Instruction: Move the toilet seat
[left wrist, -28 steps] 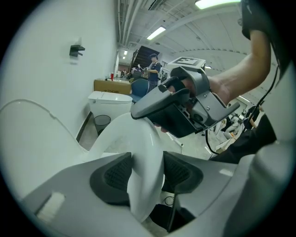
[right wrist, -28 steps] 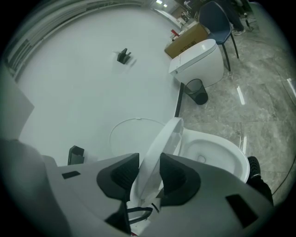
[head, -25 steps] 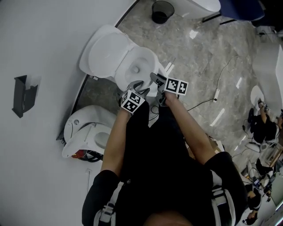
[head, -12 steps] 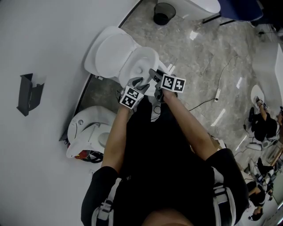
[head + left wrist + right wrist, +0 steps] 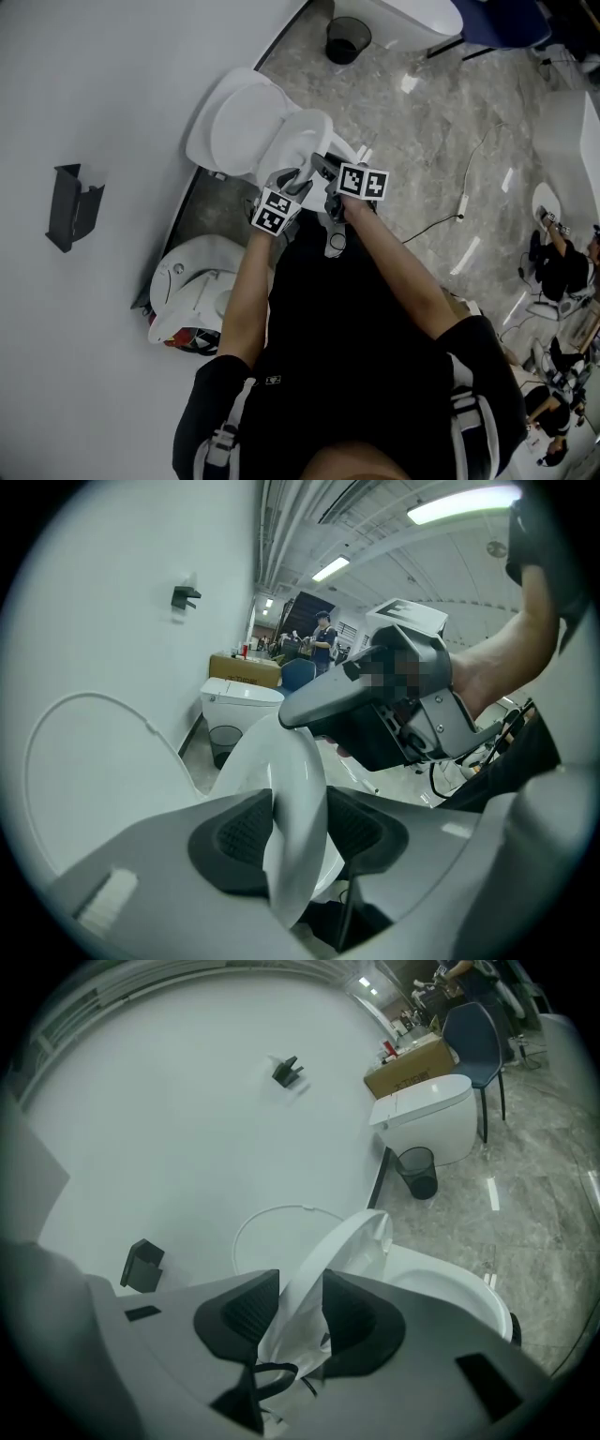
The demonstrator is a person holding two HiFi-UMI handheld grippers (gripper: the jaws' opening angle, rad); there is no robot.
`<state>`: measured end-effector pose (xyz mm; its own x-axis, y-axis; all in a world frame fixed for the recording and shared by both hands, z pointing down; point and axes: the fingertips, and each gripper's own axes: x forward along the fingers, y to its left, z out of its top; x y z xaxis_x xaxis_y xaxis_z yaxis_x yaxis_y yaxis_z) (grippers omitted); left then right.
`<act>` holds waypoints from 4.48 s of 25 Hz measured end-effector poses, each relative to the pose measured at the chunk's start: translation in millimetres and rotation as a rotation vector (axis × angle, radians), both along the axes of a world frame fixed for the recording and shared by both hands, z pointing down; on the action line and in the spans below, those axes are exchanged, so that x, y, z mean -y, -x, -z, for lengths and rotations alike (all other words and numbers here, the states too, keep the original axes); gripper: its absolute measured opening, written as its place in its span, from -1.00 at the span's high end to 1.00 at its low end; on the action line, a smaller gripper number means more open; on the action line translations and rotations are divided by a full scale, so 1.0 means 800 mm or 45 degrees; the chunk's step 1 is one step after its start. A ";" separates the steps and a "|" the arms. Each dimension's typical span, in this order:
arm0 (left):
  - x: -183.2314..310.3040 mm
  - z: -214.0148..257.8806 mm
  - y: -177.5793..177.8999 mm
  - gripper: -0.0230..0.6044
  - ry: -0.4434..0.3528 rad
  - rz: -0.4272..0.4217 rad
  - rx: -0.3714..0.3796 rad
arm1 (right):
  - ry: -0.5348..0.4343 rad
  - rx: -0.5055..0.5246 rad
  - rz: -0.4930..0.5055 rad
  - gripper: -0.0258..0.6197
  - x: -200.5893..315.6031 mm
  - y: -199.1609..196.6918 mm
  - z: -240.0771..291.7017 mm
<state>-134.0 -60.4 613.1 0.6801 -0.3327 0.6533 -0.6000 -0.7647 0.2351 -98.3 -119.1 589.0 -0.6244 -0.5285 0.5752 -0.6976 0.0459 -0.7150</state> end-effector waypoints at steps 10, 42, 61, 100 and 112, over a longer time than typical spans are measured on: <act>0.022 0.017 0.031 0.36 -0.027 0.074 0.003 | -0.040 0.031 0.103 0.53 0.012 0.028 0.016; 0.080 0.035 0.140 0.36 -0.134 0.338 0.185 | -0.111 -0.070 0.279 0.92 -0.054 -0.006 0.027; 0.125 0.041 0.217 0.36 -0.196 0.597 0.269 | -0.202 0.086 0.391 0.92 -0.063 0.014 0.049; 0.045 0.096 0.214 0.93 -0.204 0.684 0.019 | -0.373 -0.228 0.733 0.92 -0.101 0.026 0.056; -0.016 0.129 0.159 0.93 -0.237 0.583 -0.026 | -0.666 -0.433 0.878 0.91 -0.110 0.021 0.101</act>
<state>-261.3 -47.5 510.1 0.4486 -0.7103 0.5425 -0.8810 -0.4534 0.1348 -115.4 -30.9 508.4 -0.7386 -0.3470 0.5781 -0.5645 0.7870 -0.2488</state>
